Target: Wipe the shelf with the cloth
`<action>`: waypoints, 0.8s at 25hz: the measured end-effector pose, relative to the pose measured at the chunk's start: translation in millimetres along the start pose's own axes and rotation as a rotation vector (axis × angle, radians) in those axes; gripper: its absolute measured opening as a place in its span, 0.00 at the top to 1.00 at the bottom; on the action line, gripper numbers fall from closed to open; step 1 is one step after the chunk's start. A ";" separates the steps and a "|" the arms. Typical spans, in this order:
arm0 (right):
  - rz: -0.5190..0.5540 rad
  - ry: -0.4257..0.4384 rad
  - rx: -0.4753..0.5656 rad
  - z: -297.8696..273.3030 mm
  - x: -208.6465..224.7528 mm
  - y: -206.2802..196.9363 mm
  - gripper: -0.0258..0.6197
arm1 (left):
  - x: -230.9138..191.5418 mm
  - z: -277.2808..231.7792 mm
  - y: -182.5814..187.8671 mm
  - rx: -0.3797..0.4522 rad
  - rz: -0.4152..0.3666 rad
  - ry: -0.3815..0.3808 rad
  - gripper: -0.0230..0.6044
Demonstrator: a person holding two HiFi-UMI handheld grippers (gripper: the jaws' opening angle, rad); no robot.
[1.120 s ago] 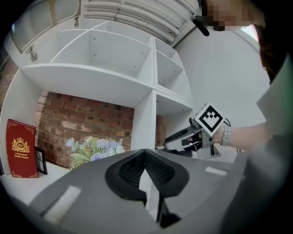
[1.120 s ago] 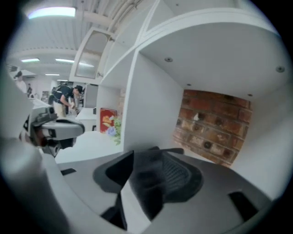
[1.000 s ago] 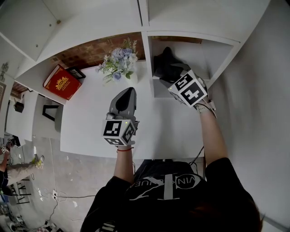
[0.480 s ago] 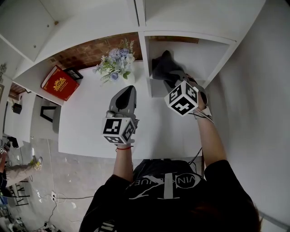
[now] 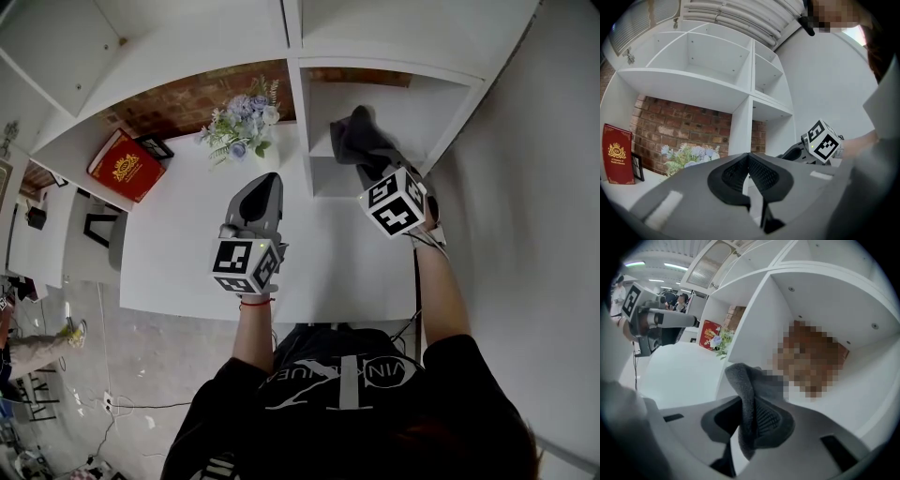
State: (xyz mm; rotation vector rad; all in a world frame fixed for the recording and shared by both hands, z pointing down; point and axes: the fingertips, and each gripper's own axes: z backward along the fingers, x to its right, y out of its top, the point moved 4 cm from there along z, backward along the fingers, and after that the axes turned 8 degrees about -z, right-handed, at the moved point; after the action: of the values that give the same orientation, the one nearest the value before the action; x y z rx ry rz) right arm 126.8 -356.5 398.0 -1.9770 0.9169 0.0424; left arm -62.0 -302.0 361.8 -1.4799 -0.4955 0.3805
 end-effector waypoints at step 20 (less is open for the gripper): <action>-0.350 0.047 0.079 54.6 -6.6 -60.4 0.87 | 16.3 20.4 -6.9 -0.025 0.004 0.025 0.95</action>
State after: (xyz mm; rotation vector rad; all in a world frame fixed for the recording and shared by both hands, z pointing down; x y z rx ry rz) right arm 176.6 -293.7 413.4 -2.0441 0.5816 -0.2360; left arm -59.6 -276.5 370.5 -1.5079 -0.4788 0.3593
